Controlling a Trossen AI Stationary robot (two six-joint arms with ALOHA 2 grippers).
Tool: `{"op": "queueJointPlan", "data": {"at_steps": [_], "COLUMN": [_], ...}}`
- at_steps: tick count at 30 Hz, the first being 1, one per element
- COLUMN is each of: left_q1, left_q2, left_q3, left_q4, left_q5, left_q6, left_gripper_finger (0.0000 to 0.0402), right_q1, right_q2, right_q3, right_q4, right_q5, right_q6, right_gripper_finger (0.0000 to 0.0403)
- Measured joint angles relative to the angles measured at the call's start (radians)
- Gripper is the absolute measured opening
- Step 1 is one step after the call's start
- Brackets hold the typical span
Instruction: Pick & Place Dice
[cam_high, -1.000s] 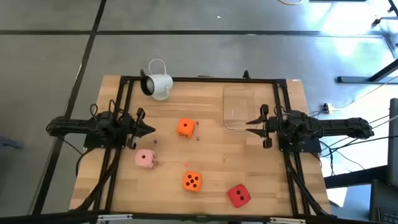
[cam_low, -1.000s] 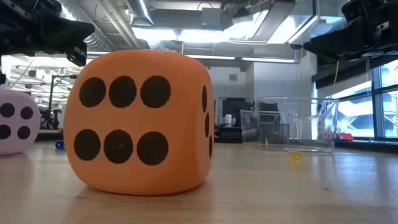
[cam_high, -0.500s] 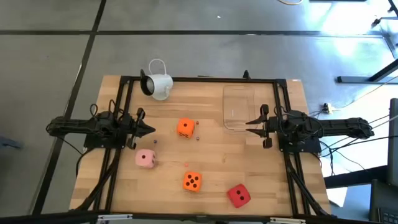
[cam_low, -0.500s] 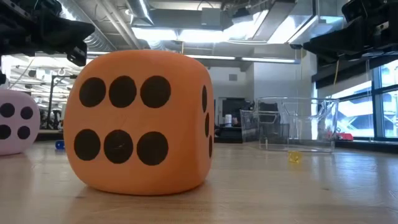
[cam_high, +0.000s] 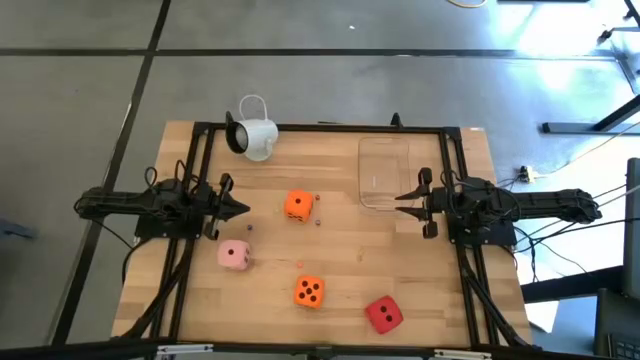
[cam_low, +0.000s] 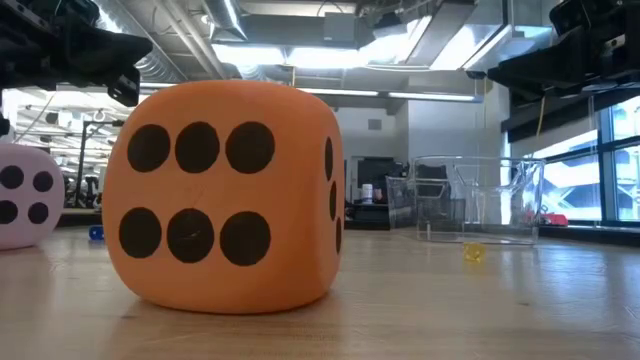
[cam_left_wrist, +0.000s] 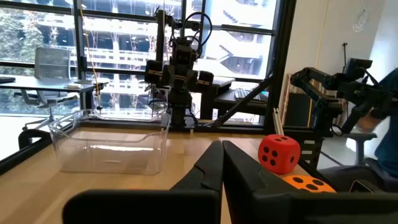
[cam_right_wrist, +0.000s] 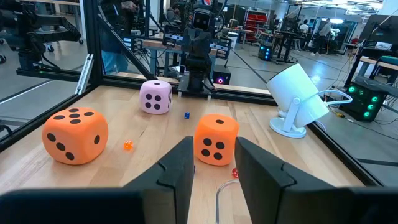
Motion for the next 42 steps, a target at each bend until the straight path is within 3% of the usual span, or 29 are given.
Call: {"op": "queueJointPlan", "data": {"at_steps": [12,18,26,33,42], "left_q1": [0.000,0.000,0.000,0.000,0.000], "left_q2": [0.000,0.000,0.000,0.000,0.000], "left_q3": [0.000,0.000,0.000,0.000,0.000], "left_q4": [0.000,0.000,0.000,0.000,0.000], "left_q5": [0.000,0.000,0.000,0.000,0.000], "left_q6": [0.000,0.000,0.000,0.000,0.000], "left_gripper_finger": [0.0006,0.0006,0.0006,0.0006,0.0006], "right_q1": [0.000,0.000,0.000,0.000,0.000], "right_q2": [0.000,0.000,0.000,0.007,0.053], "right_q3": [0.000,0.000,0.000,0.000,0.000], "right_q4": [0.049,0.061,0.095,0.332,0.704], "right_q5": [0.000,0.000,0.083,0.034,-0.088], "right_q6": [-0.017,0.216,0.256,0.371,0.385], "right_gripper_finger": [0.0119,0.0119,0.0119,0.0119,0.0119]}}
